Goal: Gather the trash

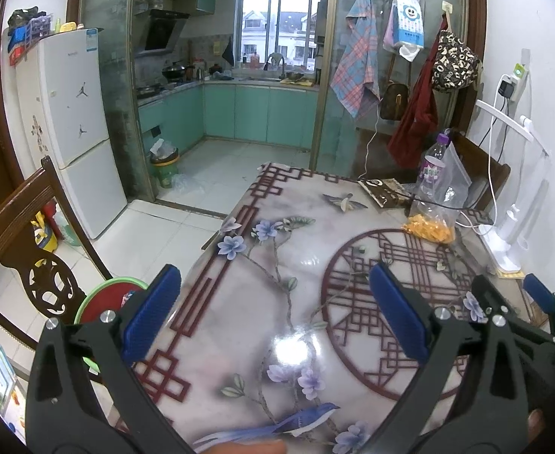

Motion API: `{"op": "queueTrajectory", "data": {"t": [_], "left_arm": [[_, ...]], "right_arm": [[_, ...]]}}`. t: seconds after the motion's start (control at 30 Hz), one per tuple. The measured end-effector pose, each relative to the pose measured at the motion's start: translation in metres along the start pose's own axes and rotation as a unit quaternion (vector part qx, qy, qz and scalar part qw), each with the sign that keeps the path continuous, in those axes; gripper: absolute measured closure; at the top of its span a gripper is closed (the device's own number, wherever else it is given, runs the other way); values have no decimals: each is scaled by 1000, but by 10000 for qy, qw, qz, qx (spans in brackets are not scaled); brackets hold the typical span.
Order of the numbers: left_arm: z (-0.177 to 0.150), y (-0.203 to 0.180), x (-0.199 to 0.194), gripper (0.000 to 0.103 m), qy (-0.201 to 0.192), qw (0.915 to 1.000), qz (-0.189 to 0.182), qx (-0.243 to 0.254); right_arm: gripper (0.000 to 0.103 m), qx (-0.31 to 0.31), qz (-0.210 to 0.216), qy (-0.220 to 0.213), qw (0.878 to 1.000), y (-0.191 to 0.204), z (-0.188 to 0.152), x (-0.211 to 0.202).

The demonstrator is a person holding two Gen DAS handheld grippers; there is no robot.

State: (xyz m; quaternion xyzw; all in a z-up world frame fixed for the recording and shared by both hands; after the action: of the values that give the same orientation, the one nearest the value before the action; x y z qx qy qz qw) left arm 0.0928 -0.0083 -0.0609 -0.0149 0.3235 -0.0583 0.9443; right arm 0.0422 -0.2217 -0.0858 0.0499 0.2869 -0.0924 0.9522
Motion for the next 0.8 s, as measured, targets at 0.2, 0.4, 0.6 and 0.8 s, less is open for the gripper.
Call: {"op": "queueTrajectory", "data": {"t": [0.2, 0.4, 0.6, 0.8], "left_arm": [[-4, 2, 4, 5, 56, 10000, 46, 14], [-5, 0, 8, 5, 100, 9999, 54, 64], [-5, -5, 16, 5, 196, 9997, 31, 125], [-8, -14, 28, 5, 323, 9992, -33, 214]], "right_arm": [[7, -7, 8, 32, 10000, 0, -1, 1], [7, 5, -2, 97, 10000, -1, -6, 6], [7, 49, -47, 164, 9998, -4, -7, 15], [7, 131, -95, 290, 9995, -11, -11, 25]]}}
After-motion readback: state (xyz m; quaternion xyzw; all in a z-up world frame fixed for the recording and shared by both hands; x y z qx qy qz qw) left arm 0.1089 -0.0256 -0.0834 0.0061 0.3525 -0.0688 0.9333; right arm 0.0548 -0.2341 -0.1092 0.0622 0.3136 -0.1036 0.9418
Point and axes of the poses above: each gripper's, at about its wrist camera, not at the fingertips, and x roughly the way its jaws point, y to its left, z to its top, the point moved 5 cm from there along x, roughly the way its jaws point, and after that the axes turned 2 degrees about y, right-handed, at the moved point
